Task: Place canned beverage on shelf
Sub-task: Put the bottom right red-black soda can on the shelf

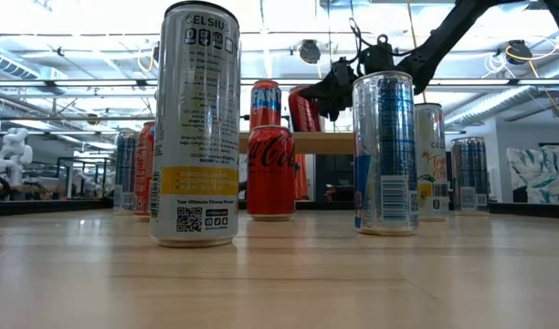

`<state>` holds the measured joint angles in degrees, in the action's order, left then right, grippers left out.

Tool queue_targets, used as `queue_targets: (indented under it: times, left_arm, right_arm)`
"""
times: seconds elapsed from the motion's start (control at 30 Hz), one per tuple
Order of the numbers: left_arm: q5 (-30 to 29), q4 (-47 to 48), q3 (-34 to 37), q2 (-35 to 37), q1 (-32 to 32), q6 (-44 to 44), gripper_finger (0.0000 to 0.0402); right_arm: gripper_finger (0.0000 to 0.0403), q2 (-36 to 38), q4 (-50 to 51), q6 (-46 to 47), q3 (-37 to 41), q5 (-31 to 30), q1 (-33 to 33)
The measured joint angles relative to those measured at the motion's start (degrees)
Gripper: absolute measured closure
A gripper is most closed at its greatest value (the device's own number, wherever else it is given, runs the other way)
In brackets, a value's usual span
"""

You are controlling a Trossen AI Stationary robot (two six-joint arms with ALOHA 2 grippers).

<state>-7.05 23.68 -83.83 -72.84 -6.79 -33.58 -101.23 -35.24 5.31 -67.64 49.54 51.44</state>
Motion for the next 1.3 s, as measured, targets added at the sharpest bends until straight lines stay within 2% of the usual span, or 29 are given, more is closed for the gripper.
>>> queue_targets:
  times: [0.6, 0.83, 1.3]
  left_arm:
    - [0.2, 0.0, 0.0, 0.0, 0.0, 1.53, 0.0006]
    - [0.2, 0.0, 0.0, -0.02, 0.0, 1.53, 0.0006]
    - [0.68, -0.05, 0.0, -0.02, -0.02, 1.32, 0.0006]
  right_arm:
    - [0.0126, 0.04, 2.16, -6.02, 0.0, -3.05, 0.28]
    - [0.0102, 0.04, 2.36, -6.06, 0.0, -3.06, 0.28]
    - [0.0096, 0.15, 4.9, -5.47, -0.04, -3.06, 0.33]
